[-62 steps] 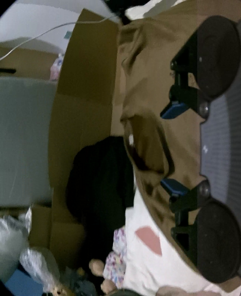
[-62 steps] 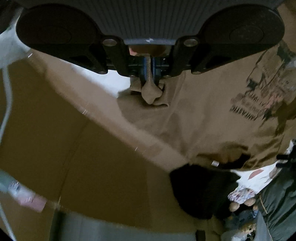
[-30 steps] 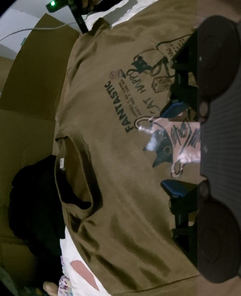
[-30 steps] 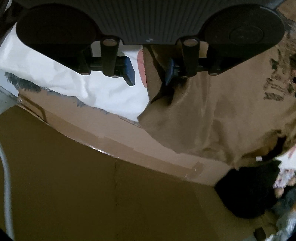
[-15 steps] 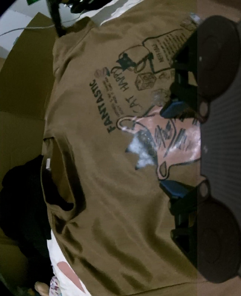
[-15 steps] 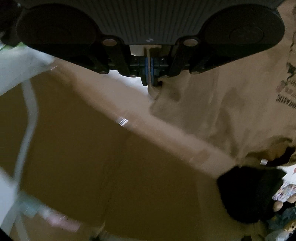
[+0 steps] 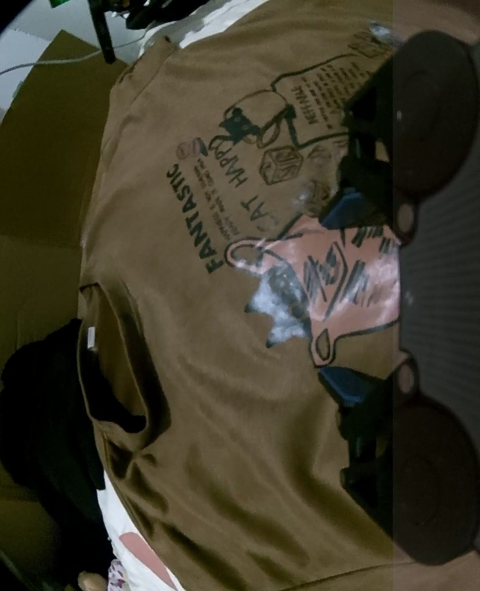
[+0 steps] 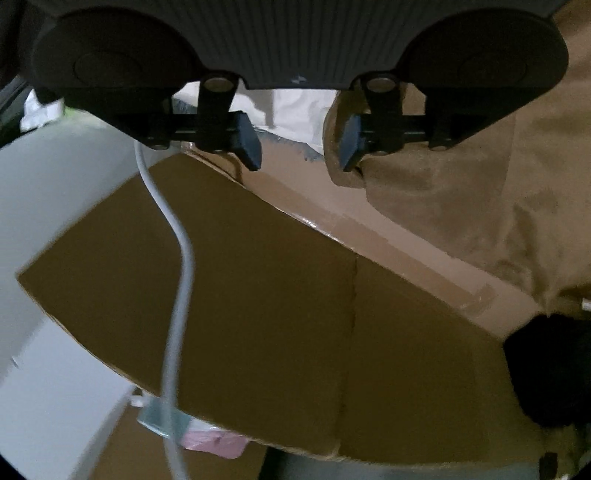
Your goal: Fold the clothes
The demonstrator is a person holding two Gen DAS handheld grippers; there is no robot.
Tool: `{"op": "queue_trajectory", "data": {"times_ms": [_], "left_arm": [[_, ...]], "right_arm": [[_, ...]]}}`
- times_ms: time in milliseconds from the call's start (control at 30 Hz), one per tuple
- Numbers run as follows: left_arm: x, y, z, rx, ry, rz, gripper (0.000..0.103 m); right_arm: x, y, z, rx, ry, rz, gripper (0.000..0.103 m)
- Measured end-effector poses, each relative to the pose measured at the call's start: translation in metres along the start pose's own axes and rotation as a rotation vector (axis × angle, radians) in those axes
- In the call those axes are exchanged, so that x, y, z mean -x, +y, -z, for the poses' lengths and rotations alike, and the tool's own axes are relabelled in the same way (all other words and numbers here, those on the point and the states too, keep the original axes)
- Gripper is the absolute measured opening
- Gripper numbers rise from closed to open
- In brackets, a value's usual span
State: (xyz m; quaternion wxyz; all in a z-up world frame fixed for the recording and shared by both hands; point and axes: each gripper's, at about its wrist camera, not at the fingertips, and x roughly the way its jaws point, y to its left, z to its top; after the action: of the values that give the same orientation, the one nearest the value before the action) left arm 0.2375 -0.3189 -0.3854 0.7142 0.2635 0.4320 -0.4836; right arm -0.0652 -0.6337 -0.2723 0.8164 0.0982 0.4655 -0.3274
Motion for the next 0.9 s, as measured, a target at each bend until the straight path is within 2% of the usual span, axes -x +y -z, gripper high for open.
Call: {"op": "queue_trajectory", "data": {"times_ms": [100,200,300,367,400,433,533,633,700,767,833,900], "left_arm": [[-0.001,-0.002,0.001,-0.008,-0.001,-0.004,0.090],[-0.001,-0.003,0.002,-0.008,0.003,-0.006,0.090],[-0.002,-0.004,0.001,-0.006,0.009,-0.008,0.091],[-0.002,-0.004,0.001,-0.006,0.012,-0.009,0.091],[-0.003,-0.005,0.000,-0.005,0.015,-0.009,0.091],[-0.003,-0.005,0.000,-0.004,0.018,-0.009,0.091],[-0.002,-0.005,0.000,-0.001,0.018,-0.007,0.091],[-0.002,-0.005,0.004,-0.001,0.006,-0.003,0.091],[-0.002,-0.004,0.005,0.001,0.003,0.000,0.091],[-0.002,-0.004,0.005,0.001,0.005,0.001,0.091],[-0.001,-0.003,0.005,0.002,0.008,0.002,0.091],[-0.001,-0.003,0.006,0.002,0.008,0.003,0.091]], "right_arm": [[-0.002,-0.007,0.012,-0.026,0.055,-0.042,0.056],[-0.018,-0.008,0.032,-0.059,0.184,-0.113,0.056],[-0.031,-0.009,0.045,-0.169,0.224,-0.198,0.055],[-0.037,-0.010,0.050,-0.239,0.222,-0.281,0.008],[-0.039,-0.010,0.050,-0.264,0.219,-0.313,0.003],[-0.040,-0.009,0.049,-0.275,0.224,-0.316,0.003],[-0.032,-0.005,0.035,-0.278,0.162,-0.319,0.003],[-0.005,0.012,0.009,-0.180,0.033,-0.284,0.003],[0.018,0.035,-0.011,-0.122,-0.056,-0.340,0.003],[0.029,0.063,-0.023,-0.071,-0.087,-0.427,0.003],[0.036,0.093,-0.027,-0.012,-0.092,-0.501,0.003],[0.040,0.130,-0.024,0.059,-0.061,-0.583,0.003]]}}
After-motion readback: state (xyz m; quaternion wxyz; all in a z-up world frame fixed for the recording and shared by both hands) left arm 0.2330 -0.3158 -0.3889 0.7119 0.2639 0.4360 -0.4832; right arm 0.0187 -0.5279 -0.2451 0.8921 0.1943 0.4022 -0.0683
